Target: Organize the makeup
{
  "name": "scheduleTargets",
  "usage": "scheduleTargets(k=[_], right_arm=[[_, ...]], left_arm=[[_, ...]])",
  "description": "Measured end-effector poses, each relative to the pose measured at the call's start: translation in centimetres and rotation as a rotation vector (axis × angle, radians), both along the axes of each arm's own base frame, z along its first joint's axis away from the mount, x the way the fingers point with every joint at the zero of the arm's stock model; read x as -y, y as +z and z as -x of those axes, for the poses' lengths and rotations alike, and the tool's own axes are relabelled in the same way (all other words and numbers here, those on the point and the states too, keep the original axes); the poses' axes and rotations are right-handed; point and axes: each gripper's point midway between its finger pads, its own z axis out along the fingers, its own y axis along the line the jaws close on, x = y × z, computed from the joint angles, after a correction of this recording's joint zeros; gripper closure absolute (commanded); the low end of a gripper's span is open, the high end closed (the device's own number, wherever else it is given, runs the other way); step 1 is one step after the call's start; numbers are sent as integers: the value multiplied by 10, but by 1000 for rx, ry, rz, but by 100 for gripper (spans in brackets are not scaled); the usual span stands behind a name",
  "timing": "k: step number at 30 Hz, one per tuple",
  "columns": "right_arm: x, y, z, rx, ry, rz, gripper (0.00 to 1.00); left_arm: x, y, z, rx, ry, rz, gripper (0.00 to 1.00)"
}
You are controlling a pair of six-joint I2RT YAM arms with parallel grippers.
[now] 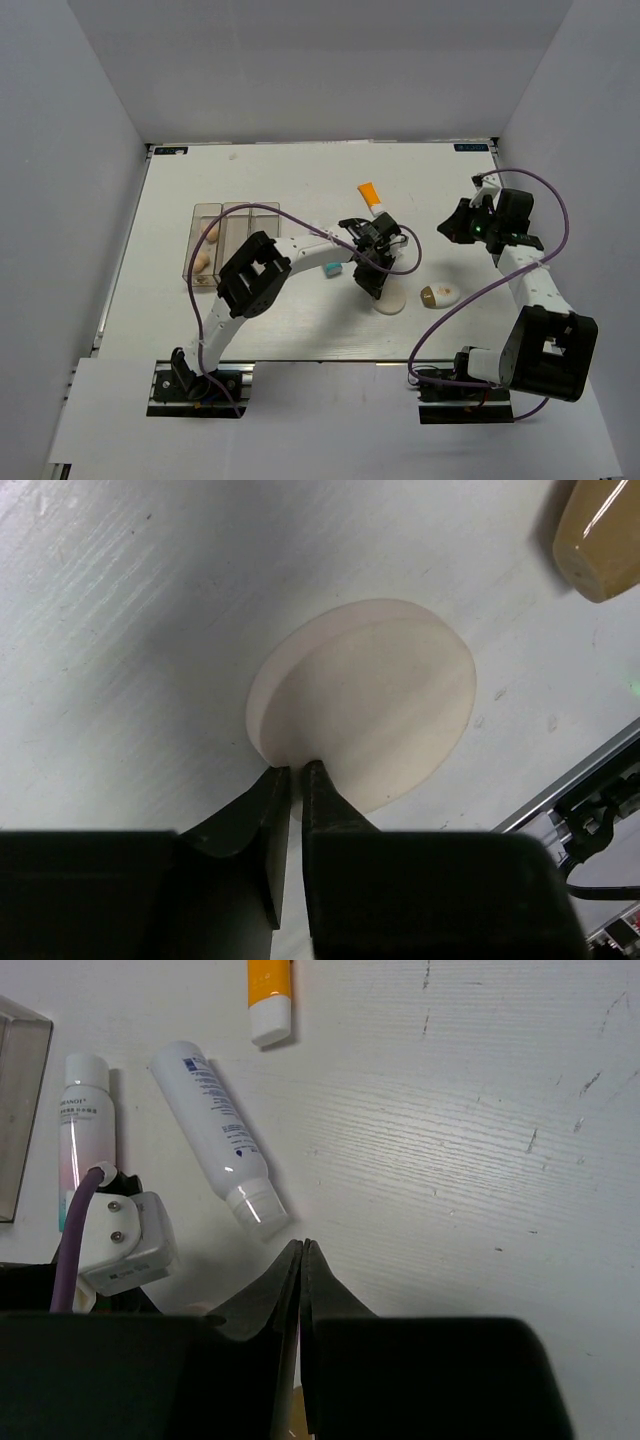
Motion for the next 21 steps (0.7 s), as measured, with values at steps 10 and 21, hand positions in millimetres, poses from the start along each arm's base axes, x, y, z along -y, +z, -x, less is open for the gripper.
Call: scheduleTargets(k=[10,21], right_arm=[[-9,-2,10,15,64,-11,40],[-16,-19,26,-6,116,-22,40]], left_arm=[[-37,21,-2,14,111,42,85],[-185,201,-108,417,580,297,88]])
